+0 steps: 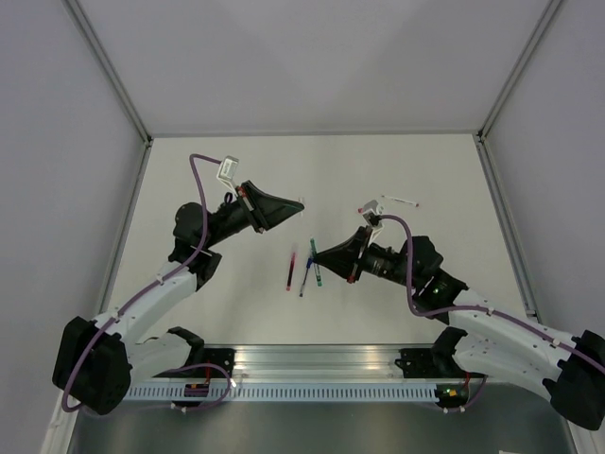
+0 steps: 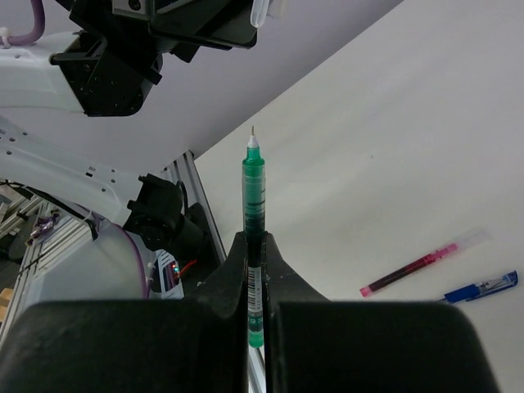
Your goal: Insert the pens into the pen caps
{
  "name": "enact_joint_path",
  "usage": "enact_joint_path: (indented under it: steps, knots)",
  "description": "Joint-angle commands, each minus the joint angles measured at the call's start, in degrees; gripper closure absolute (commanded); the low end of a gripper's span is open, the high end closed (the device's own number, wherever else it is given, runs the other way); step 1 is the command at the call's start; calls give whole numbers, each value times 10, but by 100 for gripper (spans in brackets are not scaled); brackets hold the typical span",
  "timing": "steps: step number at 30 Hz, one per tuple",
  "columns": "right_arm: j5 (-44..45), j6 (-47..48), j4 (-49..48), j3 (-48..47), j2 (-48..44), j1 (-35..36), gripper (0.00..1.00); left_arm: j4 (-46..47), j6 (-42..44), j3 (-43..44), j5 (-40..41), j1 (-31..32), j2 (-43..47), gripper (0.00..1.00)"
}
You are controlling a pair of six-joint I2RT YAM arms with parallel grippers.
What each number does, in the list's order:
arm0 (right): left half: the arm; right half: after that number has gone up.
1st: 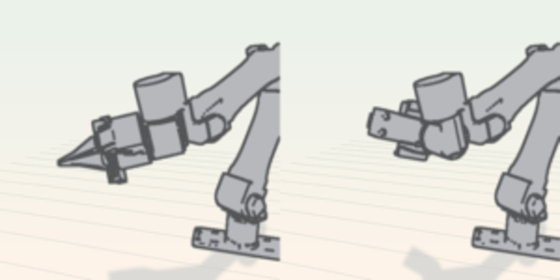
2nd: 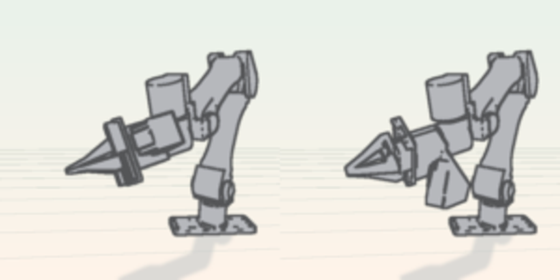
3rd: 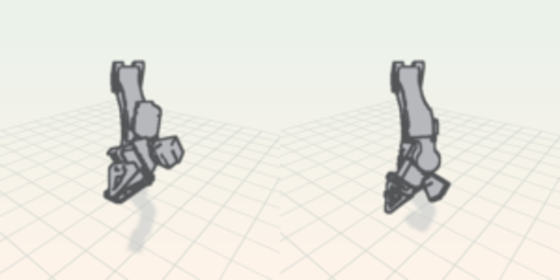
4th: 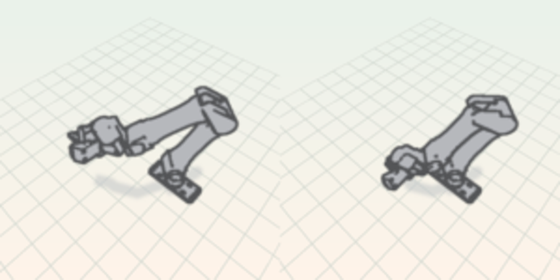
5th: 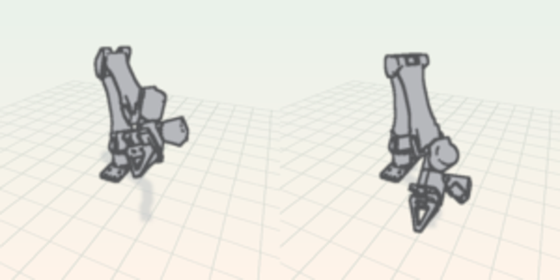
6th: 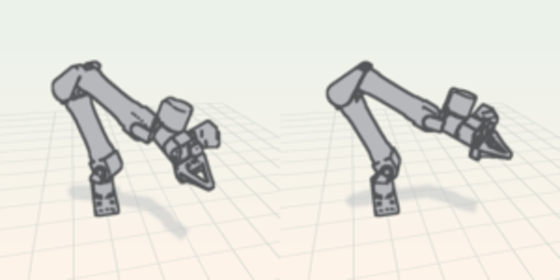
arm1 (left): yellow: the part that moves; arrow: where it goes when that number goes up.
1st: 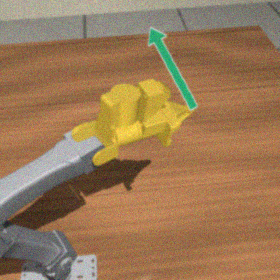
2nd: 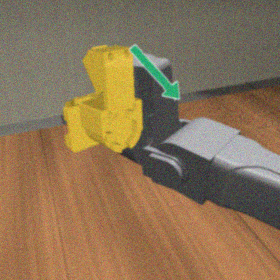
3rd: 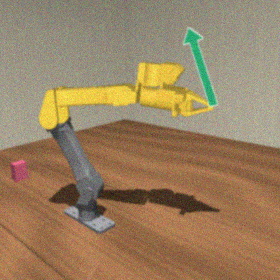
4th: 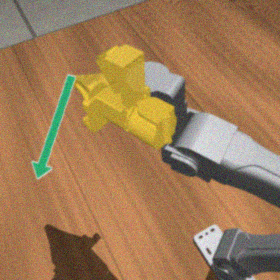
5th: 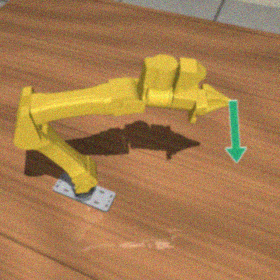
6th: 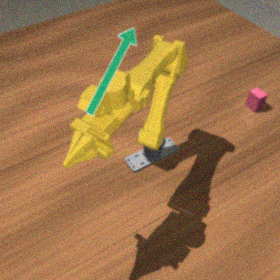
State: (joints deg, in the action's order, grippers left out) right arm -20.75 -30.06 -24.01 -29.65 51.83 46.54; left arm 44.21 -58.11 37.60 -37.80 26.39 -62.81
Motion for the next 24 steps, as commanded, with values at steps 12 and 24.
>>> enact_joint_path:
  steps: [12, 24]
  knots:
    - [69, 18, -60, -42, 50, 43, 100, 67, -17, -9, -15, 2, -7, 98]
    - [101, 23, -57, -66, 56, 49, 100, 60, 4, -26, -25, 2, 6, 98]
